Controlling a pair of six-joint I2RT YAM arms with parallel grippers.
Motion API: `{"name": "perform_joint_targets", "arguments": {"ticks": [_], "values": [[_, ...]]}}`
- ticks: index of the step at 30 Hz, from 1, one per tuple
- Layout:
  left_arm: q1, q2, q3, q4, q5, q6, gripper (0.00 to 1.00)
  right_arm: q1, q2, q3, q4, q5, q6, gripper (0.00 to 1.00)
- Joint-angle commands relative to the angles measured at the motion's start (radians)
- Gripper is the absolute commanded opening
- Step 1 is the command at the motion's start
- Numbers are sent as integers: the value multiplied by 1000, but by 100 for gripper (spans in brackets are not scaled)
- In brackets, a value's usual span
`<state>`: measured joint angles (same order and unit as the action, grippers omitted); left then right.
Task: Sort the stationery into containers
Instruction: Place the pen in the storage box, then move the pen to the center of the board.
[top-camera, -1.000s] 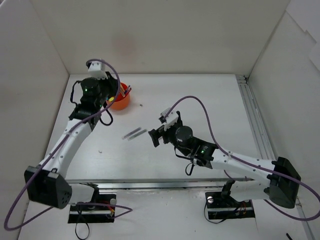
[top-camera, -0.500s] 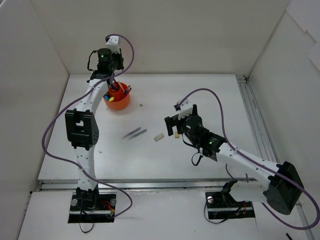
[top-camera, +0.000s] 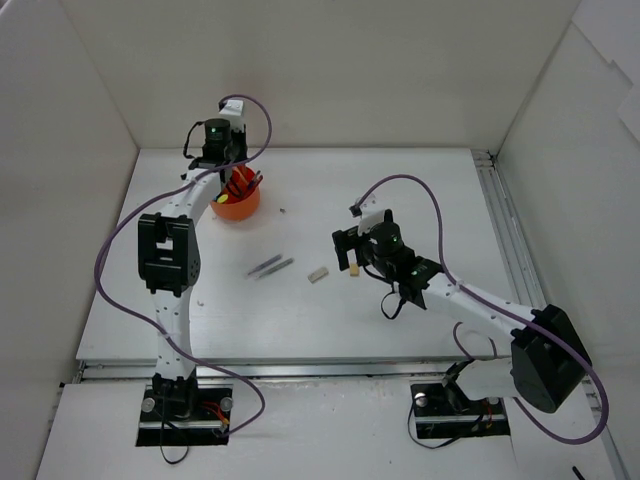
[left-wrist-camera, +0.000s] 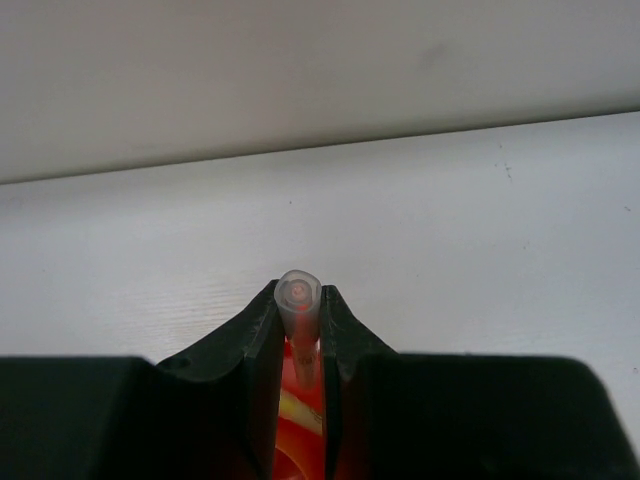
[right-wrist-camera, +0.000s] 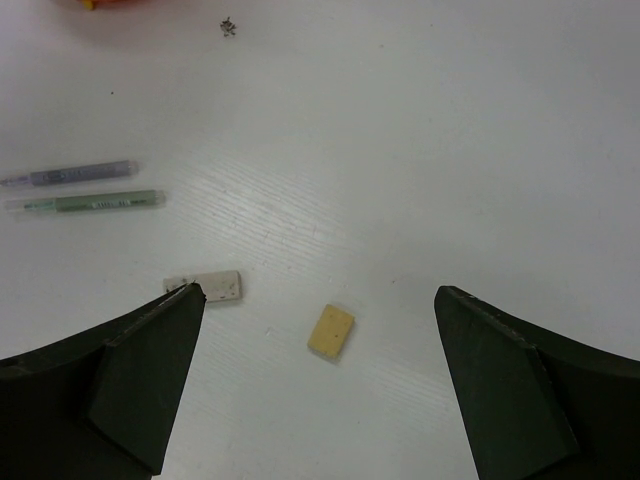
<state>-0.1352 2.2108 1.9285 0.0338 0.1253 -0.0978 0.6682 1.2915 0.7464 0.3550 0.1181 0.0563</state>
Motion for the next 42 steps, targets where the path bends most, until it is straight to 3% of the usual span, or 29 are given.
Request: {"name": "perform_joint_targets", "arguments": {"ticks": [1, 12, 18, 21, 22, 30, 33, 35, 39, 42], "values": [[14, -62, 20, 90, 2, -31, 0, -15, 20, 48, 65, -37, 25, 98], [43, -83, -72, 127, 51, -164, 1, -36, 11, 33, 75, -69, 39, 98], [52, -102, -115, 129, 57, -198, 18, -39, -11, 21, 79, -78, 45, 98], [52, -115, -123, 132, 74, -206, 34, -39, -34, 5, 79, -81, 48, 98], [52, -120, -123, 136, 82, -207, 45, -38, -46, -2, 81, -81, 50, 98], [52, -178, -108, 141, 131, -198, 58, -39, -90, -25, 87, -103, 62, 98], [52, -213, -106, 127, 135, -189, 69, -39, -113, -31, 85, -110, 59, 98], [52, -250, -103, 92, 131, -181, 81, -39, -123, -35, 79, -110, 57, 98], [32, -350, -140, 28, 91, -190, 92, -36, -155, -44, 47, -141, 57, 98], [6, -463, -195, -96, 42, -241, 94, -35, -182, -61, 22, -140, 65, 98]]}}
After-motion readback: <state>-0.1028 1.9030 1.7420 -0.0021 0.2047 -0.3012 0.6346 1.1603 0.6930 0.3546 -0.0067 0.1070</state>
